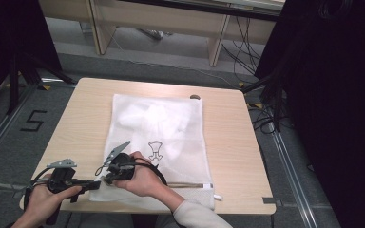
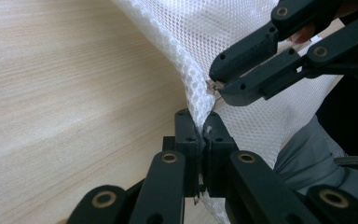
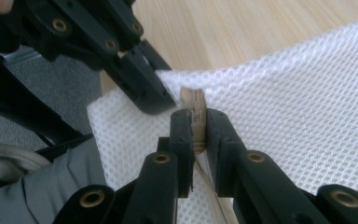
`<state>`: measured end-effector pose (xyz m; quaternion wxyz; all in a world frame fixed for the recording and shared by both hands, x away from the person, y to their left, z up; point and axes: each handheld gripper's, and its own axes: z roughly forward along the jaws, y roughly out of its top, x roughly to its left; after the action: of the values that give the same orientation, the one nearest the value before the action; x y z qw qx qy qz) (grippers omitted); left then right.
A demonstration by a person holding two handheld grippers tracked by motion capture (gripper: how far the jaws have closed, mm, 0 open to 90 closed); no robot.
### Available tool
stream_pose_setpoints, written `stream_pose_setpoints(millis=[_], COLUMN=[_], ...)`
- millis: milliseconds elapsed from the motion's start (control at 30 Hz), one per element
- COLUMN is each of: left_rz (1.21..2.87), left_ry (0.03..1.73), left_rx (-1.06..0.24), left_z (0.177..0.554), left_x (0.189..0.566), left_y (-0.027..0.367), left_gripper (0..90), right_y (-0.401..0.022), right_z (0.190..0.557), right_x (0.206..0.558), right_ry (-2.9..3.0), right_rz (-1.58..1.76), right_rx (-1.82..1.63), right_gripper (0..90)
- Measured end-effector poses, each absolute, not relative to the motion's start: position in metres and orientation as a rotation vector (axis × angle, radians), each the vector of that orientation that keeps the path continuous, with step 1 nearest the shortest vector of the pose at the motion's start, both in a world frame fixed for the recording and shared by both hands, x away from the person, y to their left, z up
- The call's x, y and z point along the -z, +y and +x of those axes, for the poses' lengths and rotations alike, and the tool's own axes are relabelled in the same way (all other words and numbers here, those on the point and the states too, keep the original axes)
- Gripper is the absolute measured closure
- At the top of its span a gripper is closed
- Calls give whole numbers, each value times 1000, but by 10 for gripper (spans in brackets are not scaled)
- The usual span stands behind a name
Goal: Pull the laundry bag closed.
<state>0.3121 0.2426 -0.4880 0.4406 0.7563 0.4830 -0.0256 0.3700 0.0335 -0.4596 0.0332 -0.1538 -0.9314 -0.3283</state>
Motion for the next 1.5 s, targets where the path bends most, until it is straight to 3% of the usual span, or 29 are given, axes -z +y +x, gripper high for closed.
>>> stream_pose_setpoints(millis=[1500], left_rz=[1901], left_ry=[1181], left_rx=[17], left_z=[311], left_x=[488], left_y=[241], left_gripper=[860], right_y=[12], right_z=[364], right_x=[477], right_ry=[-2857], right_rz=[-505], right_rx=[1026], right_gripper=[824])
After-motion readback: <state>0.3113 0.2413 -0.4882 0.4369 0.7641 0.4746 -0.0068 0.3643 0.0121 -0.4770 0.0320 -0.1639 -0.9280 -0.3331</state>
